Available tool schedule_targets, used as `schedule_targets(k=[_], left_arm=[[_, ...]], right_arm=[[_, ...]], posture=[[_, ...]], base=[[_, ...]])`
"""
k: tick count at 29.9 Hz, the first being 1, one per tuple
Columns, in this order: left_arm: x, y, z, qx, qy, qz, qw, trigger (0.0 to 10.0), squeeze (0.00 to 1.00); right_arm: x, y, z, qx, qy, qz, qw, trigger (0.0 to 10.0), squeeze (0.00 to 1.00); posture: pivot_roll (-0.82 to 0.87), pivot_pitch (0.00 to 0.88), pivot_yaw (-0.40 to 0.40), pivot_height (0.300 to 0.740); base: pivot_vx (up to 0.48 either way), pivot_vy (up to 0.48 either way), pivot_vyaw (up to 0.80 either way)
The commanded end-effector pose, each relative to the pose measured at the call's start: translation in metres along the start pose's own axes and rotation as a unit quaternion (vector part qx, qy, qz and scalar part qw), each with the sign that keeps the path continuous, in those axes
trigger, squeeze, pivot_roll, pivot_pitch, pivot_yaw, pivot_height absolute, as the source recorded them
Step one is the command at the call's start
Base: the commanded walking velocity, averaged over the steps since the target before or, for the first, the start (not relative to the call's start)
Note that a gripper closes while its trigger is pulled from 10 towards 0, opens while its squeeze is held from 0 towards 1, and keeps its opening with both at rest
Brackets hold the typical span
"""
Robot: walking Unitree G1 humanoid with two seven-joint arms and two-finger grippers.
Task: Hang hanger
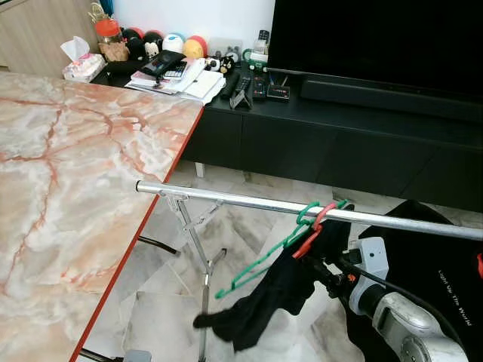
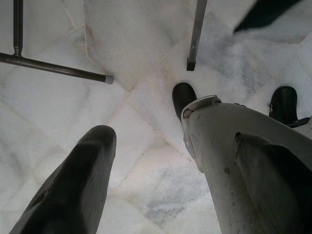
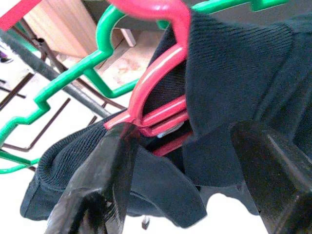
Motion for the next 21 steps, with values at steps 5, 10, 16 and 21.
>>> schedule_targets(k=[5, 10, 16, 21], left_arm=[[-0.02, 0.008, -0.004, -0.011, -0.032, 0.002, 0.999, 10.0, 0.0], [-0.021, 0.009, -0.004, -0.012, -0.032, 0.002, 0.999, 10.0, 0.0], [-0.019, 0.008, -0.003, -0.012, -0.032, 0.003, 0.999, 10.0, 0.0], [-0.018, 0.009, -0.003, -0.013, -0.03, 0.003, 0.999, 10.0, 0.0]], right_arm=[[0.006, 0.0, 0.006, -0.023, 0.023, 0.024, 0.999, 10.0, 0.0], [0.007, -0.006, 0.014, -0.023, 0.032, 0.053, 0.998, 10.0, 0.0], [0.004, -0.015, 0.016, -0.017, 0.027, 0.072, 0.997, 10.0, 0.0], [-0.005, 0.003, 0.012, -0.09, 0.009, 0.066, 0.994, 10.0, 0.0]], posture=[[-0.05, 0.196, -0.032, 0.74], [-0.05, 0.196, -0.033, 0.74], [-0.05, 0.199, -0.036, 0.74], [-0.05, 0.201, -0.039, 0.74]], base=[[0.0, 0.0, 0.0], [0.0, 0.0, 0.0], [0.0, 0.0, 0.0], [0.0, 0.0, 0.0]])
Point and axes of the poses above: a point about 5 cm out from each wrist's last joint towards the gripper, its own z axis pointing out of the wrist towards the gripper, its own x axis along the axis of the wrist's last joint, y = z × x, the point moved 4 cm from there along z, pointing out of the wrist towards the gripper, and after that the axes turned 9 degrees about z, right-handed, at the moved point
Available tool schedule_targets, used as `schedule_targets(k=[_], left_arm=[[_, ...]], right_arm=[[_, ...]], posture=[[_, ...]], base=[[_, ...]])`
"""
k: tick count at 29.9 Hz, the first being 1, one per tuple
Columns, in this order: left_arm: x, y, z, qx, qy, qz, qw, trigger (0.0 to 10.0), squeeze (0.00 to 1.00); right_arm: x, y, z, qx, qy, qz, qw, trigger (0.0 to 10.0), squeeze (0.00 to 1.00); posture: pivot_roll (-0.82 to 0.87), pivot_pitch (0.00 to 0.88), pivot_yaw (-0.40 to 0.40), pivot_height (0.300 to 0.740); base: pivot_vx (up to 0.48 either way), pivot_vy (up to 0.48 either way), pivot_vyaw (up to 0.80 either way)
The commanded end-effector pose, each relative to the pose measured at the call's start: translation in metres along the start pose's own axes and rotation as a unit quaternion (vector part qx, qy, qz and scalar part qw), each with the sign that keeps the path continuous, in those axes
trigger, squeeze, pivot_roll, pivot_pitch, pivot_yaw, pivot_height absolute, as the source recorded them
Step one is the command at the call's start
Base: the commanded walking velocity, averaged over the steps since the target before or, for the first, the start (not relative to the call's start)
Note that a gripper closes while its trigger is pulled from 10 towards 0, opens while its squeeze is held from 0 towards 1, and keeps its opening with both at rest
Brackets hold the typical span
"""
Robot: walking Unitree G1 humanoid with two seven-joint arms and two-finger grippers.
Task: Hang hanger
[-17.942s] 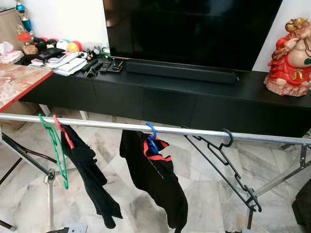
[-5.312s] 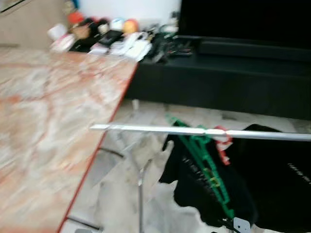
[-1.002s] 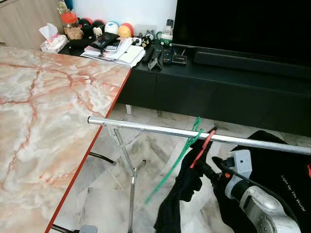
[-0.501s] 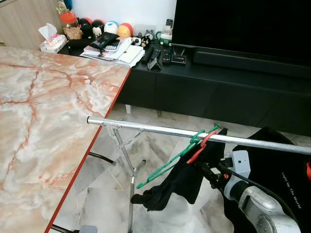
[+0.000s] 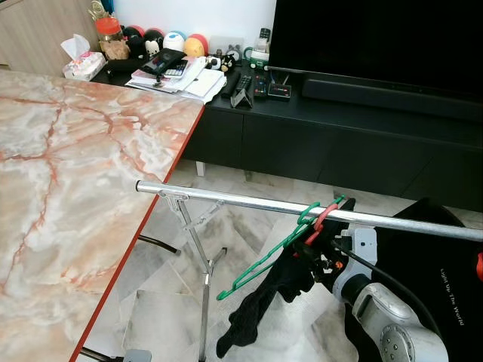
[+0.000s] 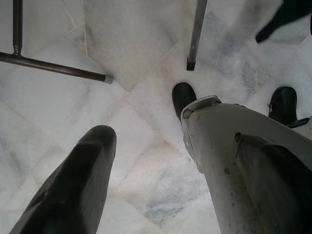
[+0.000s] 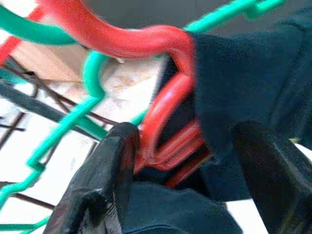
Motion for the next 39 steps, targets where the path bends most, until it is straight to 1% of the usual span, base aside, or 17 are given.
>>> schedule_targets(k=[1, 4, 5, 7, 9, 10, 12, 13, 14, 15, 18, 24, 29, 32, 34, 37, 39], left_arm=[[-0.019, 0.008, -0.003, -0.013, -0.031, 0.002, 0.999, 10.0, 0.0], [-0.02, 0.009, -0.003, -0.015, -0.032, 0.003, 0.999, 10.0, 0.0], [-0.02, 0.009, -0.003, -0.015, -0.032, 0.003, 0.999, 10.0, 0.0], [-0.021, 0.01, -0.004, -0.016, -0.034, 0.004, 0.999, 10.0, 0.0], [-0.021, 0.01, -0.004, -0.016, -0.034, 0.005, 0.999, 10.0, 0.0], [-0.021, 0.01, -0.004, -0.016, -0.034, 0.005, 0.999, 10.0, 0.0], [-0.021, 0.011, -0.004, -0.016, -0.034, 0.005, 0.999, 10.0, 0.0], [-0.021, 0.011, -0.004, -0.016, -0.034, 0.004, 0.999, 10.0, 0.0], [-0.021, 0.011, -0.004, -0.016, -0.034, 0.004, 0.999, 10.0, 0.0], [-0.021, 0.011, -0.004, -0.016, -0.034, 0.004, 0.999, 10.0, 0.0], [-0.022, 0.012, -0.004, -0.016, -0.035, 0.003, 0.999, 10.0, 0.0], [-0.024, 0.012, -0.004, -0.015, -0.037, 0.0, 0.999, 10.0, 0.0], [-0.025, 0.012, -0.005, -0.014, -0.04, -0.002, 0.999, 10.0, 0.0], [-0.025, 0.012, -0.005, -0.014, -0.04, -0.002, 0.999, 10.0, 0.0], [-0.024, 0.012, -0.004, -0.013, -0.04, -0.004, 0.999, 10.0, 0.0], [-0.024, 0.012, -0.004, -0.013, -0.039, -0.005, 0.999, 10.0, 0.0], [-0.022, 0.014, -0.004, -0.015, -0.038, -0.005, 0.999, 10.0, 0.0]], right_arm=[[-0.006, 0.021, -0.007, -0.066, -0.01, -0.01, 0.998, 10.0, 0.0], [0.0, 0.036, -0.015, -0.114, 0.006, -0.019, 0.993, 10.0, 0.0], [0.0, 0.036, -0.015, -0.114, 0.006, -0.019, 0.993, 10.0, 0.0], [0.007, 0.048, -0.022, -0.146, 0.019, -0.028, 0.989, 10.0, 0.0], [0.008, 0.05, -0.022, -0.149, 0.022, -0.028, 0.988, 10.0, 0.0], [0.014, 0.053, -0.025, -0.163, 0.024, -0.044, 0.985, 10.0, 0.0], [0.017, 0.055, -0.026, -0.17, 0.024, -0.059, 0.983, 10.0, 0.0], [0.024, 0.057, -0.026, -0.178, 0.036, -0.074, 0.981, 10.0, 0.0], [0.024, 0.057, -0.026, -0.178, 0.036, -0.074, 0.981, 10.0, 0.0], [0.036, 0.061, -0.027, -0.196, 0.056, -0.085, 0.975, 10.0, 0.0], [0.047, 0.061, -0.026, -0.198, 0.079, -0.091, 0.973, 10.0, 0.0], [0.049, 0.062, -0.02, -0.19, 0.073, -0.107, 0.973, 10.0, 0.0], [0.049, 0.061, -0.015, -0.174, 0.067, -0.11, 0.976, 10.0, 0.0], [0.043, 0.061, -0.011, -0.162, 0.046, -0.119, 0.978, 10.0, 0.0], [0.036, 0.067, -0.007, -0.164, 0.025, -0.124, 0.978, 10.0, 0.0], [0.031, 0.07, -0.005, -0.163, 0.015, -0.128, 0.978, 10.0, 0.0], [0.023, 0.071, -0.002, -0.158, -0.001, -0.131, 0.979, 10.0, 0.0]], posture=[[-0.05, 0.202, -0.04, 0.74], [-0.06, 0.202, -0.04, 0.74], [-0.06, 0.202, -0.04, 0.74], [-0.06, 0.204, -0.04, 0.74], [-0.06, 0.204, -0.041, 0.74], [-0.07, 0.203, -0.043, 0.74], [-0.07, 0.204, -0.044, 0.74], [-0.06, 0.203, -0.045, 0.74], [-0.06, 0.203, -0.045, 0.74], [-0.07, 0.203, -0.046, 0.74], [-0.06, 0.202, -0.048, 0.74], [-0.06, 0.208, -0.053, 0.74], [-0.06, 0.208, -0.053, 0.74], [-0.06, 0.212, -0.058, 0.74], [-0.05, 0.212, -0.061, 0.74], [-0.05, 0.212, -0.06, 0.74], [-0.05, 0.211, -0.06, 0.74]], base=[[0.0, 0.0, 0.0], [0.0, 0.0, 0.0], [0.0, 0.0, 0.0], [0.0, 0.0, 0.0], [0.0, 0.0, 0.0], [0.0, 0.0, 0.0], [0.0, 0.0, 0.0], [0.0, 0.0, 0.0], [0.0, 0.0, 0.0], [0.0, 0.0, 0.0], [0.0, 0.0, 0.0], [0.0, 0.0, 0.0], [0.0, 0.0, 0.0], [0.0, 0.0, 0.0], [0.0, 0.0, 0.0], [0.0, 0.0, 0.0], [0.0, 0.0, 0.0]])
Point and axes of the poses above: a point about 5 cm out from each wrist's last joint towards the gripper, its own z axis pointing out of the wrist towards the gripper, its own x axis along the axis of the wrist's last joint, y = z × x, the point moved 4 cm from there along z, pointing out of the wrist towards the gripper, and after that the axes turned 9 degrees about z, right-handed, at the moved point
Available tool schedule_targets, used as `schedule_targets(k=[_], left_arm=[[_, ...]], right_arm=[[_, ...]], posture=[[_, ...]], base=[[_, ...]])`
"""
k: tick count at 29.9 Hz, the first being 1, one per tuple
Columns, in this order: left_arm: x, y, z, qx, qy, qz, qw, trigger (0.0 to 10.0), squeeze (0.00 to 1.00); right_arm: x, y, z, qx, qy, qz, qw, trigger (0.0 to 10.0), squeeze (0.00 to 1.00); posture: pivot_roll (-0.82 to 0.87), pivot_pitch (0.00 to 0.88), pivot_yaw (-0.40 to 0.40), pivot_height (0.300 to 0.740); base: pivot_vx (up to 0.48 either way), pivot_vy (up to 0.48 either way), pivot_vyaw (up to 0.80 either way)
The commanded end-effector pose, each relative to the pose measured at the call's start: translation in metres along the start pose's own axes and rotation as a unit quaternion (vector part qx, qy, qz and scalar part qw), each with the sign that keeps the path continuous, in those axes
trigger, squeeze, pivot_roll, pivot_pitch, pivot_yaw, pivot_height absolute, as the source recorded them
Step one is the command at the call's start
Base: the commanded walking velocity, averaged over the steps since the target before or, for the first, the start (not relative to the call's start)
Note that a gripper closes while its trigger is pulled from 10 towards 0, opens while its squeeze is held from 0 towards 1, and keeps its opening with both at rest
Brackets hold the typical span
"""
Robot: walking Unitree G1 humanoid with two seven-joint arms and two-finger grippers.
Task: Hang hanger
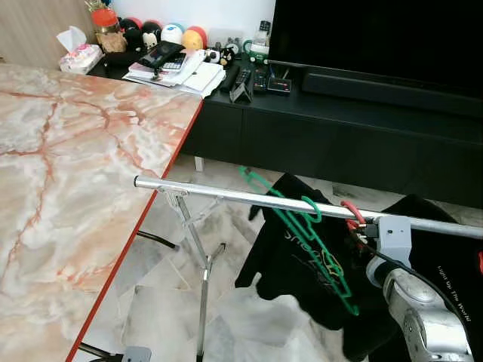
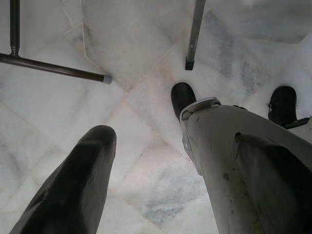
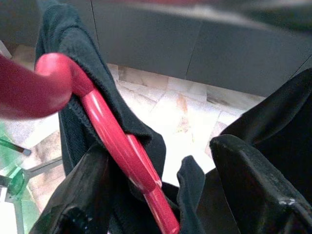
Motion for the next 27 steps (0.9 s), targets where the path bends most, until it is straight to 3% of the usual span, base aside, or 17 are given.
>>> schedule_targets(k=[1, 7, 9, 15, 21, 22, 23, 24, 27], left_arm=[[-0.021, 0.013, -0.004, -0.016, -0.036, -0.003, 0.999, 10.0, 0.0], [-0.022, 0.015, -0.004, -0.018, -0.037, -0.002, 0.999, 10.0, 0.0], [-0.021, 0.018, -0.003, -0.026, -0.038, 0.001, 0.999, 10.0, 0.0], [-0.018, 0.018, -0.002, -0.027, -0.036, 0.002, 0.999, 10.0, 0.0], [-0.018, 0.014, -0.003, -0.024, -0.035, 0.0, 0.999, 10.0, 0.0], [-0.02, 0.013, -0.003, -0.024, -0.036, 0.0, 0.999, 10.0, 0.0], [-0.02, 0.012, -0.003, -0.023, -0.036, 0.0, 0.999, 10.0, 0.0], [-0.023, 0.011, -0.004, -0.022, -0.038, 0.0, 0.999, 10.0, 0.0], [-0.025, 0.009, -0.005, -0.021, -0.039, 0.001, 0.999, 10.0, 0.0]], right_arm=[[-0.025, 0.006, 0.0, -0.007, -0.046, 0.0, 0.999, 10.0, 0.0], [-0.03, 0.001, 0.003, 0.011, -0.046, 0.021, 0.999, 10.0, 0.0], [-0.033, -0.015, 0.001, 0.072, -0.054, 0.059, 0.994, 10.0, 0.0], [-0.03, -0.013, 0.002, 0.082, -0.054, 0.092, 0.991, 10.0, 0.0], [-0.026, -0.007, 0.005, 0.082, -0.04, 0.087, 0.992, 10.0, 0.0], [-0.023, -0.006, 0.005, 0.083, -0.034, 0.09, 0.992, 3.3, 0.0], [-0.022, -0.006, 0.006, 0.083, -0.03, 0.092, 0.992, 3.3, 0.0], [-0.014, -0.008, 0.005, 0.096, -0.01, 0.094, 0.991, 0.0, 0.0], [-0.005, -0.015, 0.004, 0.122, 0.009, 0.09, 0.988, 0.0, 0.0]], posture=[[-0.05, 0.211, -0.06, 0.74], [-0.05, 0.208, -0.052, 0.74], [-0.05, 0.205, -0.047, 0.74], [-0.05, 0.202, -0.047, 0.74], [-0.04, 0.205, -0.048, 0.74], [-0.04, 0.207, -0.047, 0.74], [-0.04, 0.207, -0.047, 0.74], [-0.04, 0.209, -0.045, 0.74], [-0.04, 0.21, -0.042, 0.74]], base=[[0.0, 0.0, 0.0], [0.0, 0.0, 0.0], [0.0, 0.0, 0.0], [0.0, 0.0, 0.0], [0.0, 0.0, 0.0], [0.0, 0.0, 0.0], [0.0, 0.0, 0.0], [0.0, 0.0, 0.0], [0.0, 0.0, 0.0]])
Point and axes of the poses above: a point about 5 cm out from each wrist's last joint towards the gripper, its own z axis pointing out of the wrist towards the gripper, its own x axis along the axis of the wrist's last joint, y = z × x, the point moved 4 cm from there along z, pointing out of the wrist towards the gripper, and after that the axes turned 9 degrees about z, right-handed, at the moved point
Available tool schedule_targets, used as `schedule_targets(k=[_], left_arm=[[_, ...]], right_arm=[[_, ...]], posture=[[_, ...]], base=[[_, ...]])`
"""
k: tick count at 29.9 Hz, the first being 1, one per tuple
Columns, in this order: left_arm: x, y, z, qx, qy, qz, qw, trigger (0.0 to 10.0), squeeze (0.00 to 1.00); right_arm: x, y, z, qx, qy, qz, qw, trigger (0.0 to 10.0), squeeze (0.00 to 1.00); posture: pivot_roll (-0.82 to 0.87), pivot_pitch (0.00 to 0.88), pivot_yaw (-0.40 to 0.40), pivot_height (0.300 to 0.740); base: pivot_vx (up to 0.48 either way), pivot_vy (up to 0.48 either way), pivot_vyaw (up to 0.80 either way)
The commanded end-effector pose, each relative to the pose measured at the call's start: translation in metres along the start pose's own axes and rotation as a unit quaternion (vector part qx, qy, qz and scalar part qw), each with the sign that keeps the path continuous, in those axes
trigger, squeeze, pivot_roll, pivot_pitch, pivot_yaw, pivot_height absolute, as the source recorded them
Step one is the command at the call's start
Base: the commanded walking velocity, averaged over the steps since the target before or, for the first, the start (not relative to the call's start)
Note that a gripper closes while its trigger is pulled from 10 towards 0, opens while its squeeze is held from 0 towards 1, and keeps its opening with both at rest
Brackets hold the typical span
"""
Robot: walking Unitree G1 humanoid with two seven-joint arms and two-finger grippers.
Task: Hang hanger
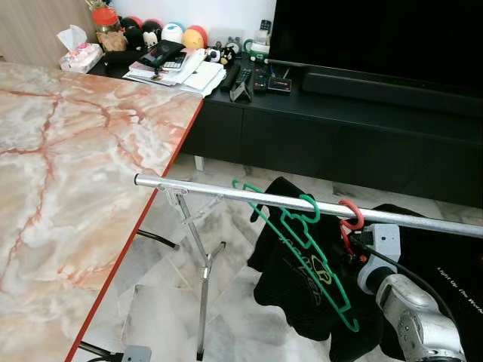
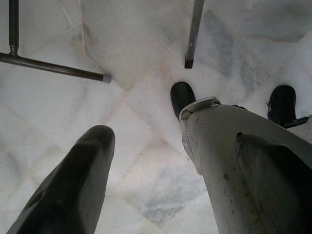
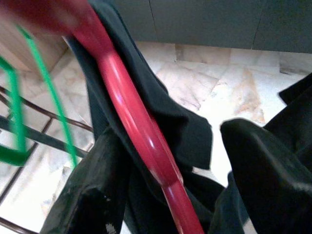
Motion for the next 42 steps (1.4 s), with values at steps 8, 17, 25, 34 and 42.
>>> schedule_targets(k=[8, 17, 25, 34, 42], left_arm=[[-0.026, 0.01, -0.005, -0.019, -0.04, 0.001, 0.999, 10.0, 0.0], [-0.024, 0.016, -0.004, -0.025, -0.041, 0.002, 0.999, 10.0, 0.0], [-0.01, 0.033, 0.0, -0.034, -0.032, 0.003, 0.999, 10.0, 0.0], [0.033, 0.064, 0.007, -0.049, -0.007, 0.004, 0.999, 10.0, 0.0], [0.04, 0.069, 0.008, -0.051, -0.005, 0.005, 0.999, 10.0, 0.0]], right_arm=[[0.016, -0.01, -0.004, 0.046, 0.031, -0.009, 0.998, 0.5, 0.0], [-0.001, -0.001, -0.004, 0.023, -0.006, -0.044, 0.999, 6.7, 0.0], [0.004, 0.007, -0.004, 0.005, -0.001, -0.048, 0.999, 10.0, 0.0], [0.016, 0.02, -0.013, 0.003, -0.006, -0.075, 0.997, 10.0, 0.0], [0.051, 0.03, -0.038, -0.006, 0.047, -0.06, 0.997, 10.0, 0.0]], posture=[[-0.04, 0.215, -0.04, 0.74], [-0.03, 0.218, -0.039, 0.74], [-0.03, 0.219, -0.039, 0.74], [-0.03, 0.223, -0.039, 0.74], [-0.05, 0.226, -0.041, 0.74]], base=[[0.0, 0.0, 0.0], [0.0, 0.0, 0.0], [0.0, 0.0, 0.0], [0.0, 0.0, 0.0], [0.0, 0.0, 0.0]])
Point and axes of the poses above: a point about 5 cm out from each wrist's last joint towards the gripper, its own z axis pointing out of the wrist towards the gripper, its own x axis along the axis of the wrist's last joint, y = z × x, the point moved 4 cm from there along z, pointing out of the wrist towards the gripper, and after that the axes turned 9 degrees about z, right-handed, at the moved point
